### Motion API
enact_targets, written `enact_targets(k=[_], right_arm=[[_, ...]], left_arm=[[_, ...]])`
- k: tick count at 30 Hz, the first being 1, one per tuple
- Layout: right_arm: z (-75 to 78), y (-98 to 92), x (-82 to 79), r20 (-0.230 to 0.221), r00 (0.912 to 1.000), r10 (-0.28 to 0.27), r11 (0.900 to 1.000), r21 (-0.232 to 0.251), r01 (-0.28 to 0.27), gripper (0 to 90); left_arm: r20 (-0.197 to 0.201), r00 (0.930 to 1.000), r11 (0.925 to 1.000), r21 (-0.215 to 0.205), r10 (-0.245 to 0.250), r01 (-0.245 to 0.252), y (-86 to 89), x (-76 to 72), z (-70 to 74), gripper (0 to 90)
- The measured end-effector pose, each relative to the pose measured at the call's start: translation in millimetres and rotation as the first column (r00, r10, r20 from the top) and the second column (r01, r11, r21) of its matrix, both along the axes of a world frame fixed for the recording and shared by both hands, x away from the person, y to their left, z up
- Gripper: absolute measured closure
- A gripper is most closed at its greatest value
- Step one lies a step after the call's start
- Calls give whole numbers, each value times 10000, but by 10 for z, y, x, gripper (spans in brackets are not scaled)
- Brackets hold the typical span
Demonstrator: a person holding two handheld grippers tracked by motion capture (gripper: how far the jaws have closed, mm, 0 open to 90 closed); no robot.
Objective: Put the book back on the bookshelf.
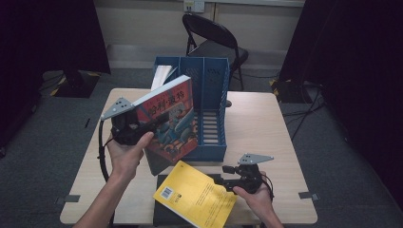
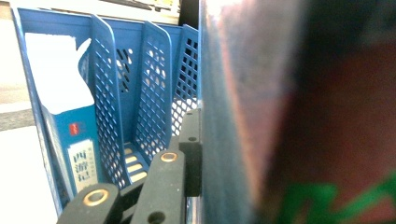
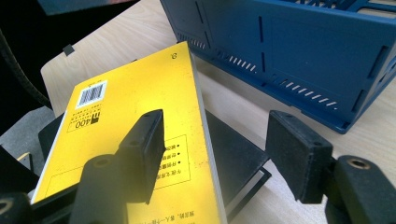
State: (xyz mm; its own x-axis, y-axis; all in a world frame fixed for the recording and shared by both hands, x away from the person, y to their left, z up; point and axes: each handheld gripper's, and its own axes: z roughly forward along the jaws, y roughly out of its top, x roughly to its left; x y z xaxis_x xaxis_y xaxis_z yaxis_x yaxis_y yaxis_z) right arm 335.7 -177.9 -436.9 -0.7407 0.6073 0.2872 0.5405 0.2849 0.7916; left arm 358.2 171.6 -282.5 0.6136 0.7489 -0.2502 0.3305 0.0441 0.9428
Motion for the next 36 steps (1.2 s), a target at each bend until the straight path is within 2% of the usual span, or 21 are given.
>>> enact_targets(k=[4,8,22,36], right_arm=[[-6,12,3,-17,10000,10,10000,-40,-10,372],[-4,8,0,-9,10000,45,10000,-25,-45,372],[-9,5,-4,-37,10000,75,10000,-46,-76,372],[-12,3,-1,-53,9999,105,9999,-26,-105,372]], left_arm=[[53,9996,9996,-108,270,-270,-24,67,56,745],[86,9992,9992,17,401,-401,-64,122,93,745],[-241,9947,9947,280,997,-990,-182,373,106,745],[-567,9855,9859,594,1600,-1567,-368,628,14,745]])
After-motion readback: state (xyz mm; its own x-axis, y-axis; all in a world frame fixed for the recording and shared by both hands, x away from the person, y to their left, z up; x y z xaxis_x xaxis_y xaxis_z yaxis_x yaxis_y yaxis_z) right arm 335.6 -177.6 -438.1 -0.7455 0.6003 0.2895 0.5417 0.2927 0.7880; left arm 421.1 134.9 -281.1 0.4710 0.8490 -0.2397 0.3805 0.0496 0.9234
